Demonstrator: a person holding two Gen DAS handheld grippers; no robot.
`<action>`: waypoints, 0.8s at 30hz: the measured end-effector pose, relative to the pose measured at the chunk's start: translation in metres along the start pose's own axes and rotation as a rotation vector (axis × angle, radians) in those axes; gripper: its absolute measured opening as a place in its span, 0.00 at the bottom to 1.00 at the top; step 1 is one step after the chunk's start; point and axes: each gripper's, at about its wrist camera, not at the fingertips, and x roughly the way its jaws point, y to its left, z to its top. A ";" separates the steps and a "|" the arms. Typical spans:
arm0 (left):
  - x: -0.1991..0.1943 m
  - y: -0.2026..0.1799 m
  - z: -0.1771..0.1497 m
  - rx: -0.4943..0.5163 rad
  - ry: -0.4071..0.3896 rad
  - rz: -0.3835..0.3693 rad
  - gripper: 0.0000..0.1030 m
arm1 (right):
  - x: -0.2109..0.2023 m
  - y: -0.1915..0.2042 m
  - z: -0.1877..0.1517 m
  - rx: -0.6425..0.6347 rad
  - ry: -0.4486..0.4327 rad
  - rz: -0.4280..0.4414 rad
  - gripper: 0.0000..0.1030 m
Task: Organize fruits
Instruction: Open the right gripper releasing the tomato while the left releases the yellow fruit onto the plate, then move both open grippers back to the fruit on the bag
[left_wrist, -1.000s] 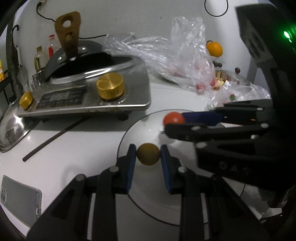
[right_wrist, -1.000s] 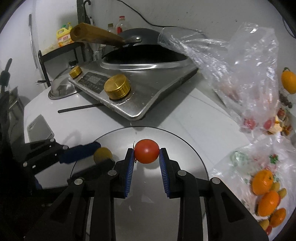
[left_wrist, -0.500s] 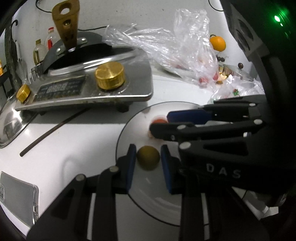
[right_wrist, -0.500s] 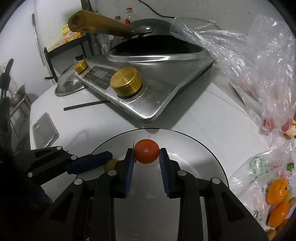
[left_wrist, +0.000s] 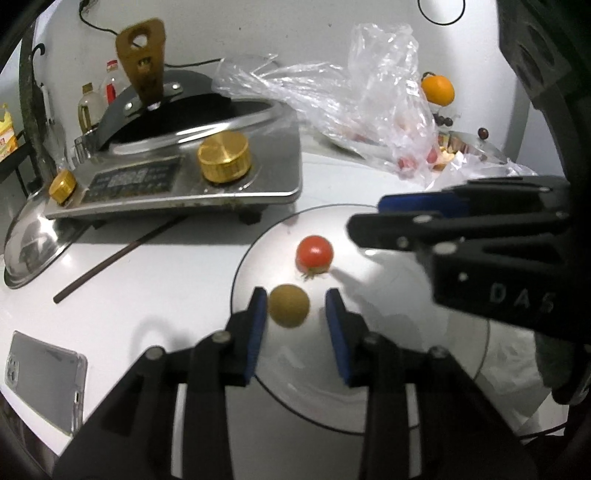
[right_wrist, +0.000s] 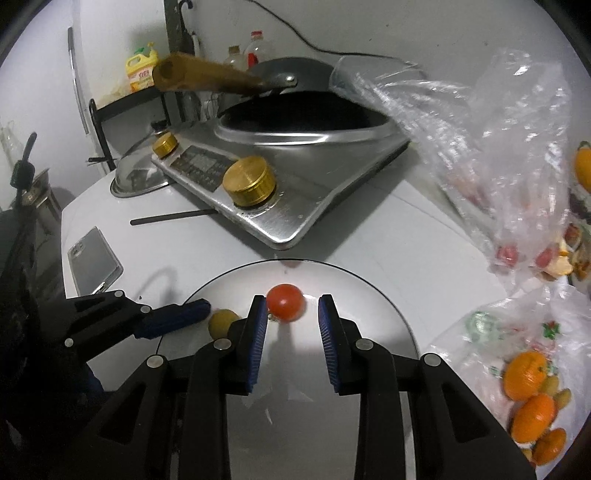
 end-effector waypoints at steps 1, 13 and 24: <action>-0.002 -0.002 0.000 0.002 -0.003 0.003 0.33 | -0.004 -0.002 -0.001 0.003 -0.004 -0.004 0.29; -0.034 -0.037 0.001 0.014 -0.044 0.013 0.34 | -0.057 -0.019 -0.024 0.027 -0.063 -0.030 0.29; -0.058 -0.077 0.002 0.026 -0.101 -0.041 0.65 | -0.100 -0.044 -0.056 0.063 -0.099 -0.081 0.30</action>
